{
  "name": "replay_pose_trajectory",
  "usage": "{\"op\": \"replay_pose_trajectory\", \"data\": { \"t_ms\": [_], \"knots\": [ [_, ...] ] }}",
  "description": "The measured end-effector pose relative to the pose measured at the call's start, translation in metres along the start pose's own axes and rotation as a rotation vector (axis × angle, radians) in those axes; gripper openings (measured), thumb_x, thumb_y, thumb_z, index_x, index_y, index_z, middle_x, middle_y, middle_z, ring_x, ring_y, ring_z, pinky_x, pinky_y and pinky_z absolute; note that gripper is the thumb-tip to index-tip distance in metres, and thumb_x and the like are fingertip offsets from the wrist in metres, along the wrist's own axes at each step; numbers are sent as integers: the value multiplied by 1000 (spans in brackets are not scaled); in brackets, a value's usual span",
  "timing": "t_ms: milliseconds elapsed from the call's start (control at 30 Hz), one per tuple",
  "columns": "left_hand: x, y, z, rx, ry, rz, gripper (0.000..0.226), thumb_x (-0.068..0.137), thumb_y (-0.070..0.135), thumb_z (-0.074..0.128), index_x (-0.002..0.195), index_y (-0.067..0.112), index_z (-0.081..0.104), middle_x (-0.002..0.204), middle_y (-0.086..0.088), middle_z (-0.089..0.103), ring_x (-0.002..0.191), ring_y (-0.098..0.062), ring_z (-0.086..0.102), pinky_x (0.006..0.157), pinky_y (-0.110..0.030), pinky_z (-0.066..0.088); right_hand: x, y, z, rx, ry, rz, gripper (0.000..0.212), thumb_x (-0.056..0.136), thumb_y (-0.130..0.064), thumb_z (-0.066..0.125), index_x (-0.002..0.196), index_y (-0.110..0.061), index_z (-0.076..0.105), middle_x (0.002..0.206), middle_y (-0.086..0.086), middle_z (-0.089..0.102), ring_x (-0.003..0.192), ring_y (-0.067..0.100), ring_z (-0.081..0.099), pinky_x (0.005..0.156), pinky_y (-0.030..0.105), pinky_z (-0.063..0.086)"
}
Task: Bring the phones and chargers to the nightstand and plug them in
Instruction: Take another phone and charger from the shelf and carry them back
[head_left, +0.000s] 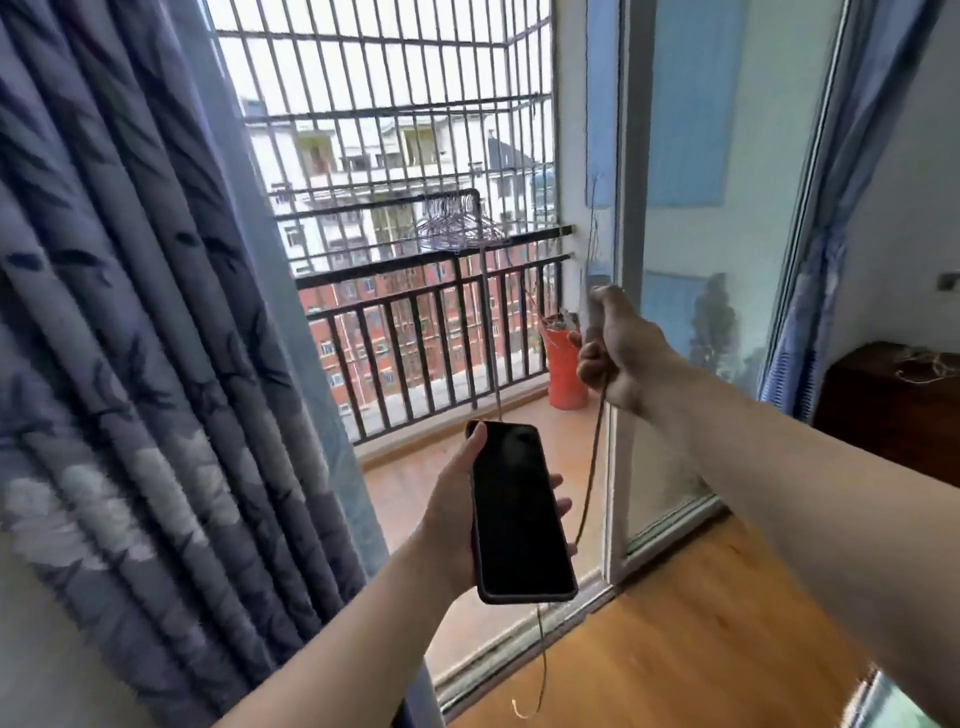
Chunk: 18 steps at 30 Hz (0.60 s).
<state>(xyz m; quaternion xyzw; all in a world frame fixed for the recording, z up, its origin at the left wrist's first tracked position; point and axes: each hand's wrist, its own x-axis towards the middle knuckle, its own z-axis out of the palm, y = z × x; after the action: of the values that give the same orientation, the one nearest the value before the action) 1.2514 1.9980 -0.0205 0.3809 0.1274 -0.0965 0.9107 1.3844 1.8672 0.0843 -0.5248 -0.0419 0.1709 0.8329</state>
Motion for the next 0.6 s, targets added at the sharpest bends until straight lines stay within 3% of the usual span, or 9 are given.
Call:
{"op": "replay_pose_trajectory", "data": {
  "t_ms": [100, 200, 467, 600],
  "knots": [
    [66, 25, 3, 31, -20, -12, 75, 77, 67, 58, 110, 1, 71, 107, -19, 67, 89, -38, 66, 89, -62, 48, 59, -14, -9, -16, 41, -62, 31, 89, -38, 57, 75, -13, 48, 49, -1, 45, 33, 5, 33, 32, 16, 25],
    [137, 45, 7, 50, -46, -36, 78, 76, 66, 57, 122, 3, 64, 110, -21, 66, 92, -38, 64, 99, -62, 41, 123, -18, -28, -76, 123, -108, 32, 90, -41, 55, 81, -10, 50, 64, 3, 42, 33, 5, 31, 31, 15, 24],
    [333, 84, 7, 87, -223, -209, 75, 74, 60, 63, 118, -1, 62, 109, -23, 61, 100, -40, 58, 111, -58, 30, 279, -28, -99, -60, 465, -66, 29, 87, -44, 58, 80, -18, 48, 79, 5, 49, 33, 4, 31, 31, 14, 21],
    [412, 89, 28, 129, -246, -289, 80, 68, 61, 68, 119, 0, 64, 105, -22, 69, 89, -39, 68, 103, -56, 41, 321, -53, -141, -9, 619, -88, 27, 88, -43, 55, 80, -19, 47, 83, 8, 50, 36, 5, 31, 31, 13, 22]
  ]
}}
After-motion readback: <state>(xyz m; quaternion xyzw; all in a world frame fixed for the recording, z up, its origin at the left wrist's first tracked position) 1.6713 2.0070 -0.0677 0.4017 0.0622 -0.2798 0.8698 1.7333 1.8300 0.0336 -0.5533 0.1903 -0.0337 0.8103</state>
